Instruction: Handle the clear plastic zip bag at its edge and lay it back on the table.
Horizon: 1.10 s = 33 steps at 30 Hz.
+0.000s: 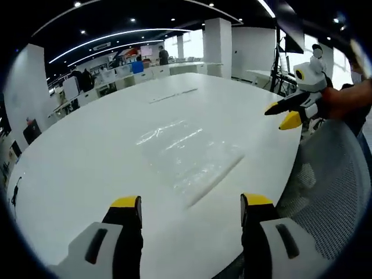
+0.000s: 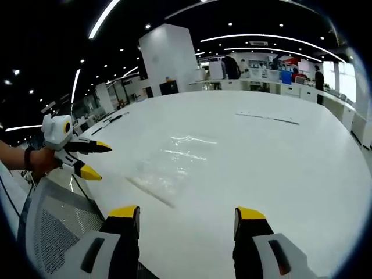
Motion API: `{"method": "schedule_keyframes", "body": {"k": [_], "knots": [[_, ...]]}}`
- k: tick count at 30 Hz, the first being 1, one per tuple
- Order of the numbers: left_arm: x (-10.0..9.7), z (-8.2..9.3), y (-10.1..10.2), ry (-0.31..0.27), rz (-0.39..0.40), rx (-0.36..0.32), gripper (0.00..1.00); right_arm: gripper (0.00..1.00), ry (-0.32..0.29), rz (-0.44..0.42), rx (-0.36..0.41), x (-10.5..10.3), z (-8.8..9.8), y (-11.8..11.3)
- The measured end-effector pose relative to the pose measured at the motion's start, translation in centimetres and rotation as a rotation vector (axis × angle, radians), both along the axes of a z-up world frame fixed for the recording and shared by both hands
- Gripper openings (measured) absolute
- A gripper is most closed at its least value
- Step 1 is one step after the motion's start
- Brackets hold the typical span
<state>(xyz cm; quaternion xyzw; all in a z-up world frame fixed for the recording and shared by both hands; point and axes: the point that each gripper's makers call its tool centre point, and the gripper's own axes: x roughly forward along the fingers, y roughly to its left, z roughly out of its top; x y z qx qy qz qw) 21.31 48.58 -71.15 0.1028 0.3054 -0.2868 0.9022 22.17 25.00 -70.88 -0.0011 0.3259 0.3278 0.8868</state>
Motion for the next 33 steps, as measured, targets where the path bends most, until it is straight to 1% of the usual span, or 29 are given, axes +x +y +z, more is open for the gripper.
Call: {"method": "schedule_keyframes", "body": {"k": [6,11,14,17,24,27,33], "knots": [[-0.5,-0.4,0.1,0.013,0.001,-0.006,0.69,0.65,0.003,-0.02,0.005,-0.3,-0.1,-0.8],[-0.4,-0.8,0.6,0.024,0.023,-0.018,0.68,0.66,0.001,-0.043,0.014,0.1,0.0,-1.2],[-0.4,-0.8,0.7,0.025,0.024,-0.02,0.68,0.68,-0.003,-0.041,-0.001,0.2,0.0,-1.3],[-0.6,-0.8,0.2,0.034,0.018,-0.029,0.69,0.7,-0.003,-0.043,-0.011,0.1,-0.1,-1.4],[-0.7,-0.8,0.0,0.037,0.024,-0.033,0.69,0.7,0.001,-0.045,-0.007,0.0,-0.2,-1.4],[-0.5,-0.6,-0.1,0.036,0.036,-0.056,0.69,0.7,-0.001,-0.048,-0.003,0.1,-0.1,-1.4],[-0.4,-0.4,-0.2,0.033,0.039,-0.055,0.69,0.71,-0.012,-0.049,-0.005,0.2,-0.2,-1.5]]}}
